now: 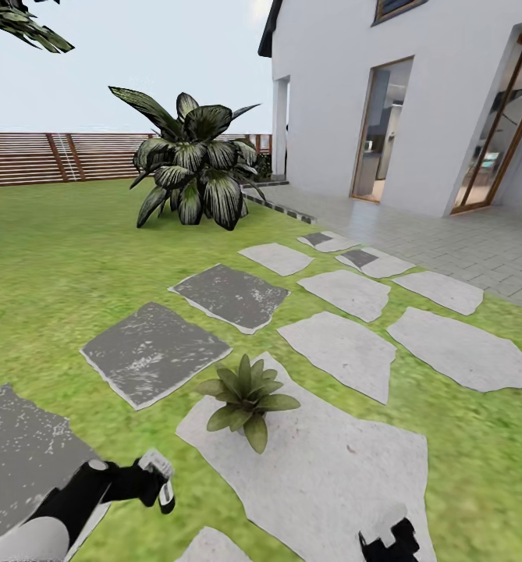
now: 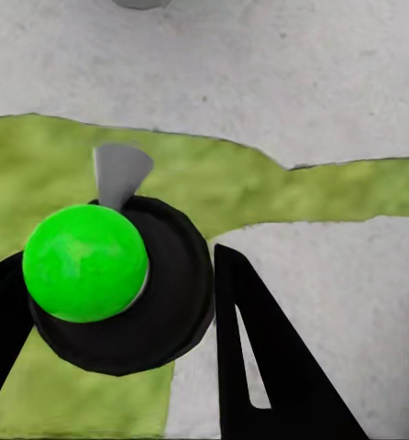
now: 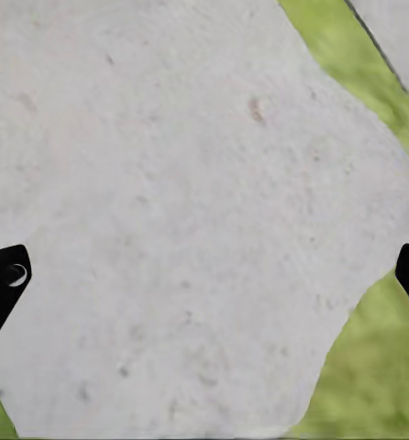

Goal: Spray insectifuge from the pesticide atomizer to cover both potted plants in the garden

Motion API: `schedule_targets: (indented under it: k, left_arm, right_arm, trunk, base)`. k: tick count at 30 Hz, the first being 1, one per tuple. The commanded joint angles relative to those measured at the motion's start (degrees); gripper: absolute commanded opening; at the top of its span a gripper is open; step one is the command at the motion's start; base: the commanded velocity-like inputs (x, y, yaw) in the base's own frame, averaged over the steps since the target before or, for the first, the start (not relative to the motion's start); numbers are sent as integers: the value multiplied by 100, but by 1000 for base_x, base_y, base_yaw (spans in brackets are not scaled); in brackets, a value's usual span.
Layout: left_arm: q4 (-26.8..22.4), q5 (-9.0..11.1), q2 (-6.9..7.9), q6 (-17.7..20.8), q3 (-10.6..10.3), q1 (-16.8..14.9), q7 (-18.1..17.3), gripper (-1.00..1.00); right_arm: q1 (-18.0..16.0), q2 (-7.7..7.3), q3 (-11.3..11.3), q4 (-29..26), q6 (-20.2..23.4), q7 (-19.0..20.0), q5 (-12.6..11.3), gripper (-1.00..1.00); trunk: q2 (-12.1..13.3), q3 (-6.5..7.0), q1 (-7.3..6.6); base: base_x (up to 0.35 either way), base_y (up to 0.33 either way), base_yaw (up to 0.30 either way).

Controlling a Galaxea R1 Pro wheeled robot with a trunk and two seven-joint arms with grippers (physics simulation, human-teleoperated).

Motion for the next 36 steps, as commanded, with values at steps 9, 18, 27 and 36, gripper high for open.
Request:
schedule_targets:
  k: [9, 18, 27, 36]
  left_arm:
    - [-21, -94, -341, 1675, -134, -55, 1, -100]
    - [-348, -87, -360, 2841, -350, -67, -6, -100]
    - [-968, -95, -366, 3763, -738, -271, -606, -100]
    - [-1464, -49, -354, 4422, -1422, -264, -735, -100]
  right_arm:
    - [-4, 43, -472, 83, 12, -690, -1797, 100]
    - [0, 201, -483, 91, -24, 152, -1831, 100]
    - [13, -82, -1220, 73, -79, 168, -1839, 100]
    - [14, -116, -1618, 93, -76, 172, -1826, 100]
  trunk:
    - [-2, -5, -1]
    - [-2, -5, -1]
    - [-2, -5, -1]
    - [-2, -10, -1]
  base:
    - [0, 0, 0]
    - [0, 0, 0]
    - [0, 0, 0]
    - [68, -5, -74]
